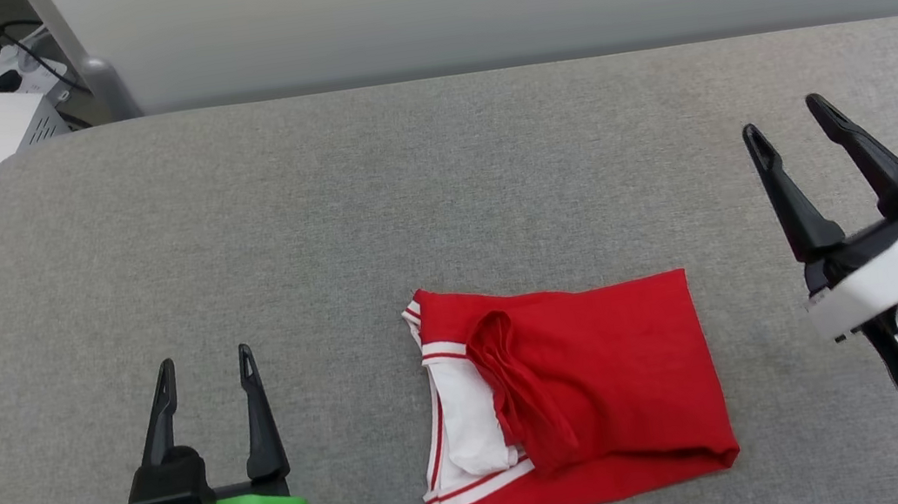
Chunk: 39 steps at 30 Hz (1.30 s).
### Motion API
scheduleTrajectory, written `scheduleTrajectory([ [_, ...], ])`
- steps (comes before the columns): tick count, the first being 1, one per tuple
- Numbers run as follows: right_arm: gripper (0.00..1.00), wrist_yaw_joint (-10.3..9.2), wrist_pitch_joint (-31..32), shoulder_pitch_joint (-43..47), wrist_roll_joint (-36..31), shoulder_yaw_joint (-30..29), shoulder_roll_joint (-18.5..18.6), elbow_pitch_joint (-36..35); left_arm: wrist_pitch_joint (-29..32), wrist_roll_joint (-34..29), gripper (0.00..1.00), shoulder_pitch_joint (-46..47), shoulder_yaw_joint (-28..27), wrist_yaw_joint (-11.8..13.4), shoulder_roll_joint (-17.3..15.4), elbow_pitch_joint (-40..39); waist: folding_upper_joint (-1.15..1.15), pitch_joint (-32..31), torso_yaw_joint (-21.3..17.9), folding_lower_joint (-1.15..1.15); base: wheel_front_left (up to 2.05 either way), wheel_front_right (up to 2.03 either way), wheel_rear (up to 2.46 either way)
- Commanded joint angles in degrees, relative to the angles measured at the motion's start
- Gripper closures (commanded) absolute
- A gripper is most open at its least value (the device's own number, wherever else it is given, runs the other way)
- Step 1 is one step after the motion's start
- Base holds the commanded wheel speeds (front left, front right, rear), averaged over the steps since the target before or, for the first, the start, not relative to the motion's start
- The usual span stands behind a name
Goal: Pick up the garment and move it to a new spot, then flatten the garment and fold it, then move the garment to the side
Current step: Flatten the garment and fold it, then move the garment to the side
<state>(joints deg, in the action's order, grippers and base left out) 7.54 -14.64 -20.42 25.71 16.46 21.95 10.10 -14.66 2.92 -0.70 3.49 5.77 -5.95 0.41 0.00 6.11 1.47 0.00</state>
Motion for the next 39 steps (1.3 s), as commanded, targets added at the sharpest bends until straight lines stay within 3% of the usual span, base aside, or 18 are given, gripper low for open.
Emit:
scheduleTrajectory([
  [1,0.00,-0.05,-0.33,2.61,-1.61,-2.52,-1.70,-1.49,-0.34,-0.03,0.00,-1.11,-0.19,0.06,-0.11,-0.42,0.00,-0.99,-0.88,0.00,0.00,0.00,0.00],
  [5,0.00,-0.05,-0.34,9.35,-5.43,-9.70,-6.27,-5.49,-0.34,0.00,0.00,-2.23,-0.28,-0.11,0.03,-0.94,0.00,-1.64,-0.78,0.00,0.00,0.00,0.00],
  [12,0.00,-0.05,-0.35,17.65,-8.82,-14.88,-11.31,-8.15,-0.34,-0.19,0.00,-3.60,-0.10,-0.73,0.00,-1.38,0.00,-2.44,-0.24,0.00,0.00,0.00,0.00],
  [23,0.00,-0.05,-0.35,22.83,-11.37,-15.08,-12.81,-8.10,-0.34,-0.56,0.00,-4.16,0.49,-1.39,-0.12,-1.28,0.00,-2.64,0.73,0.00,0.00,0.00,0.00],
  [27,0.00,-0.05,-0.35,21.39,-12.18,-15.04,-11.99,-8.48,-0.34,-0.51,0.00,-3.96,0.45,-1.47,-0.14,-1.10,0.00,-2.32,0.89,0.00,0.00,0.00,0.00],
  [32,0.00,-0.05,-0.36,16.01,-12.65,-15.79,-8.28,-10.02,-0.34,-0.38,0.00,-3.02,0.45,-1.52,0.03,-1.01,0.00,-1.29,1.43,0.00,0.00,0.00,0.00],
  [36,0.00,-0.05,2.61,8.88,-8.54,-10.67,-2.00,-10.24,-0.34,-0.21,0.00,-2.28,0.27,-1.47,0.19,-0.74,0.00,-0.52,1.64,0.00,0.00,0.00,0.00],
  [39,0.00,-0.05,10.59,4.14,-3.09,-4.76,3.14,-9.91,-0.34,-0.18,0.00,-1.86,0.37,-1.52,0.36,-0.61,0.00,0.10,1.81,0.00,0.00,0.00,0.00],
])
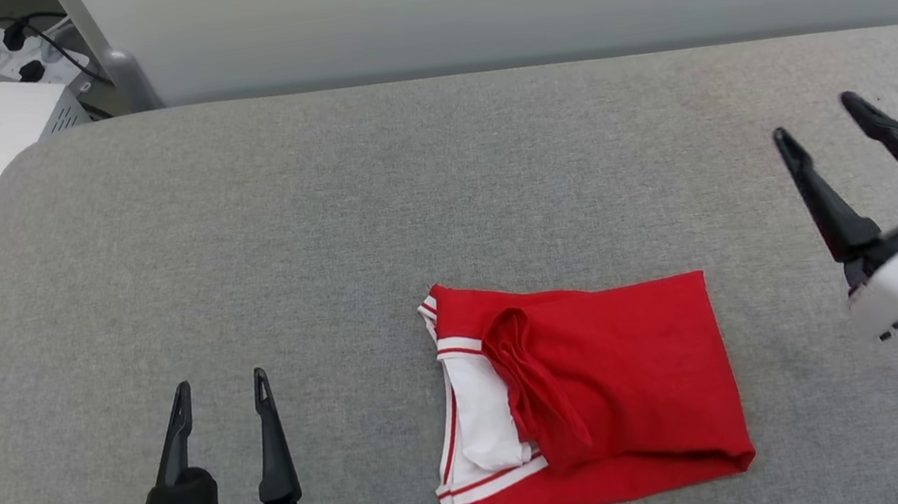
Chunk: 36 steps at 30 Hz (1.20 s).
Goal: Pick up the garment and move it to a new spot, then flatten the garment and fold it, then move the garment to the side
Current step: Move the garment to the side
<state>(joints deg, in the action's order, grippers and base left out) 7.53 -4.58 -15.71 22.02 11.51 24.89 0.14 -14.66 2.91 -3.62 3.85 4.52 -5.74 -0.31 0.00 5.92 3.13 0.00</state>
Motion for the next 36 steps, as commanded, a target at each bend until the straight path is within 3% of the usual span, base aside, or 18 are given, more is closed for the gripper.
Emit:
scheduleTrajectory([
  [1,0.00,-0.04,4.94,-2.17,3.08,2.79,2.07,0.26,-0.34,-0.20,0.00,1.20,0.10,-0.30,0.21,0.19,0.00,0.47,0.22,0.00,0.00,0.00,0.00],
  [7,0.00,-0.04,28.52,-8.47,17.68,13.55,9.55,1.25,-0.34,-0.42,0.00,2.38,0.71,-0.43,0.58,0.41,0.00,2.10,0.91,0.00,0.00,0.00,0.00],
  [11,0.00,-0.04,41.76,-8.44,27.58,16.83,10.95,3.41,-0.34,-0.55,0.00,3.36,1.15,-0.39,0.87,0.47,0.00,3.33,1.48,0.00,0.00,0.00,0.00],
  [13,0.00,-0.04,44.94,-8.00,30.88,16.88,10.50,4.92,-0.34,-0.53,0.00,3.93,1.43,-0.34,1.08,0.40,0.00,4.13,1.95,0.00,0.00,0.00,0.00],
  [23,0.00,-0.04,45.88,-7.24,33.09,19.71,4.07,14.03,-0.34,-0.28,0.00,6.94,2.98,-0.23,1.94,0.73,0.00,8.28,4.32,0.00,0.00,0.00,0.00],
  [28,0.00,-0.04,44.54,-5.61,31.85,24.47,2.85,17.63,-0.34,0.04,0.00,7.98,3.71,-0.49,2.21,1.81,0.00,8.52,5.49,0.00,0.00,0.00,0.00],
  [29,0.34,-0.04,43.26,-5.85,31.41,24.92,2.82,17.71,-0.34,0.09,0.00,8.08,3.64,-0.46,2.23,1.88,0.00,8.50,5.52,0.00,0.00,0.00,0.00],
  [30,1.00,-0.04,41.37,-6.29,31.02,25.18,2.67,17.83,-0.34,0.13,0.00,8.15,3.49,-0.44,2.25,1.95,0.00,8.39,5.47,0.00,0.00,0.00,0.00],
  [36,1.00,-0.04,30.85,-11.19,27.37,26.49,4.89,15.96,-0.34,0.04,0.00,7.58,2.28,-0.43,2.16,2.14,0.00,7.14,4.10,0.00,0.00,0.00,0.00],
])
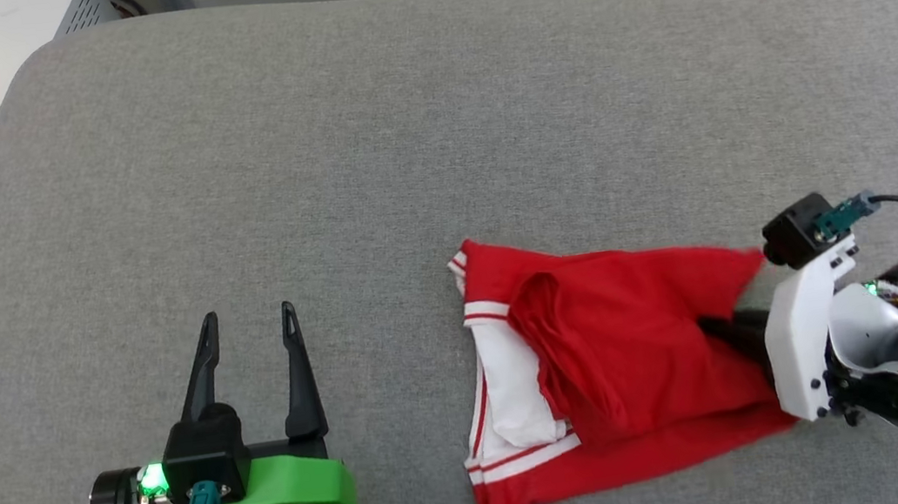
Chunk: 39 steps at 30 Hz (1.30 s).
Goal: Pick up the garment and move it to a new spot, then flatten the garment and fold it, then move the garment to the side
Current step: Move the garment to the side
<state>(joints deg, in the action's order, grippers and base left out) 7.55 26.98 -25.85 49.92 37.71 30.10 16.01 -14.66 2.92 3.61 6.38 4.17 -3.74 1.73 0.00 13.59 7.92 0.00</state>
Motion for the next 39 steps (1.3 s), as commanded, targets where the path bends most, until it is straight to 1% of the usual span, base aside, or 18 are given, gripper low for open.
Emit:
scheduleTrajectory([
  [1,1.00,-0.06,-2.20,-1.83,-1.17,0.37,0.22,-0.41,-0.34,0.02,0.00,0.17,-0.40,-0.07,0.15,0.05,0.00,-0.73,-1.11,0.00,0.00,0.00,0.00],
  [4,1.00,-0.06,-5.54,-4.35,-3.38,1.76,2.73,-2.87,-0.34,-0.01,0.00,-0.76,-0.74,-0.11,0.17,-0.07,0.00,-1.36,-3.28,0.00,0.00,0.00,0.00],
  [10,1.00,-0.06,-7.00,-8.55,-7.50,5.02,9.36,-8.40,-0.34,-0.32,0.00,-1.81,-1.81,0.01,-0.18,-1.25,0.00,-1.14,-9.84,0.00,0.00,0.00,0.00],
  [15,1.00,-0.06,-6.10,-10.32,-6.90,5.05,13.68,-10.05,-0.34,-0.74,0.00,-0.68,-2.33,-0.62,-1.14,-1.91,0.00,0.33,-15.45,0.00,0.00,0.00,0.00],
  [19,1.00,-0.06,-6.54,-11.25,-5.59,3.07,16.84,-9.61,-0.34,-1.16,0.00,0.72,-2.56,-0.90,-1.78,-2.63,0.00,2.41,-19.03,0.00,0.00,0.00,0.00],
  [23,1.00,-0.06,-7.07,-11.91,-4.09,0.64,20.50,-7.11,-0.34,-1.97,0.00,1.85,-2.48,-0.60,-2.17,-3.79,0.00,5.18,-21.53,0.00,0.00,0.00,0.00],
  [27,1.00,-0.06,-7.78,-13.49,-4.55,-0.72,23.51,-2.97,-0.34,-2.49,0.00,3.00,-2.52,-0.61,-2.98,-4.87,0.00,8.25,-22.50,0.00,0.00,0.00,0.00],
  [29,1.00,-0.06,-8.43,-14.76,-5.16,-0.93,24.41,-0.07,-0.34,-2.67,0.00,3.69,-2.59,-0.57,-3.36,-5.56,0.00,9.89,-22.69,0.00,0.00,0.00,0.00],
  [33,1.00,-0.06,-9.45,-17.72,-6.24,-1.08,25.17,6.39,-0.34,-3.11,0.00,5.56,-2.28,-0.57,-3.84,-6.58,0.00,13.03,-22.28,0.00,0.00,0.00,0.00],
  [39,1.00,-0.06,-10.48,-24.32,-9.98,-3.53,23.86,17.67,-0.34,-3.98,0.00,7.99,-2.17,-0.24,-5.02,-9.11,0.00,17.97,-21.99,0.00,0.00,0.00,0.00],
])
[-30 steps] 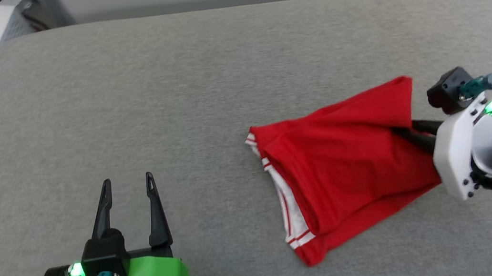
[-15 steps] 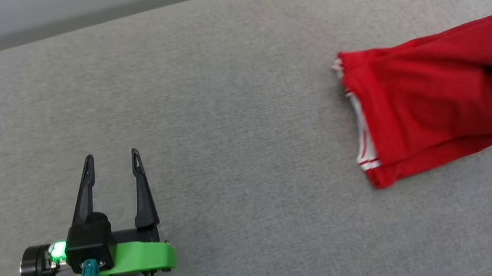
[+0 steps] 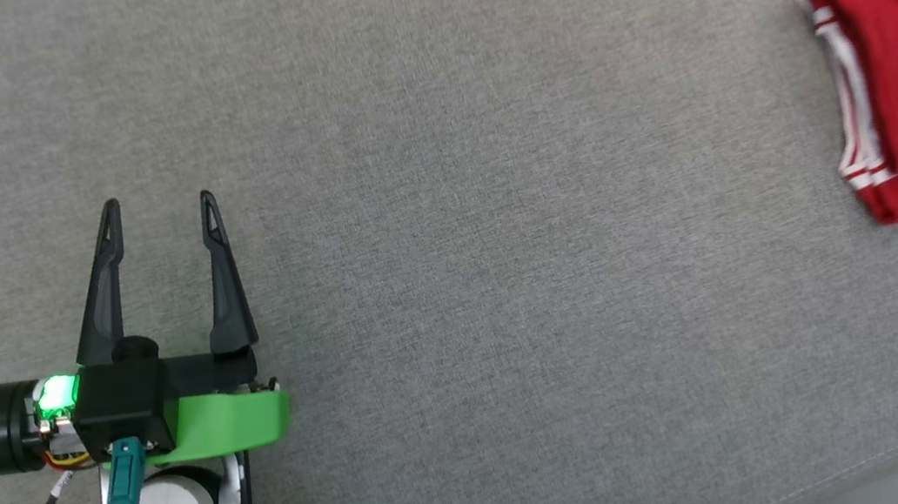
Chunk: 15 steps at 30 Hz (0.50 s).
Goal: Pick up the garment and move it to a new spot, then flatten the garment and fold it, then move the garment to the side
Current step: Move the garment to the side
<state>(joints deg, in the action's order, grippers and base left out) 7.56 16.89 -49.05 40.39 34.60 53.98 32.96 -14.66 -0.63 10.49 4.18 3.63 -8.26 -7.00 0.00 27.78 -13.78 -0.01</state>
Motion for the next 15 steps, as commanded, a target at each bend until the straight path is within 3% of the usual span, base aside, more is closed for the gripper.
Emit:
scheduleTrajectory([
  [1,1.00,-0.08,-0.55,-2.00,-1.11,-0.84,-0.07,2.31,-0.34,-0.54,0.00,1.35,0.02,0.40,-0.66,-0.73,0.00,4.40,-0.23,0.01,0.00,0.00,0.00],
  [8,1.00,-0.08,-4.82,-7.19,-1.85,-4.71,-2.75,13.06,-0.34,-0.86,0.00,2.39,-0.04,1.18,-1.38,-2.02,0.00,6.49,0.56,0.01,0.00,0.00,0.00],
  [9,0.52,-0.08,-5.66,-7.50,-1.86,-5.10,-3.26,14.11,-0.34,-0.81,0.00,2.39,0.05,1.24,-1.35,-1.92,0.00,6.27,0.70,0.01,0.00,0.00,0.00],
  [10,0.40,-0.08,-5.97,-7.58,-1.78,-5.23,-3.93,15.37,-0.34,-0.73,0.00,2.34,0.19,1.32,-1.29,-1.74,0.00,5.89,0.87,0.01,0.00,0.00,0.00],
  [11,0.00,-0.08,-6.07,-7.51,-1.88,-5.17,-4.26,16.29,-0.34,-0.62,0.00,2.28,0.31,1.42,-1.15,-1.53,0.00,5.36,1.09,0.01,0.00,0.00,0.00],
  [15,0.00,-0.08,-10.59,-7.62,-3.18,-5.69,-4.34,18.39,-0.34,0.06,0.00,1.57,0.73,1.99,-0.35,-0.75,0.00,2.42,2.18,0.01,0.00,0.00,0.00],
])
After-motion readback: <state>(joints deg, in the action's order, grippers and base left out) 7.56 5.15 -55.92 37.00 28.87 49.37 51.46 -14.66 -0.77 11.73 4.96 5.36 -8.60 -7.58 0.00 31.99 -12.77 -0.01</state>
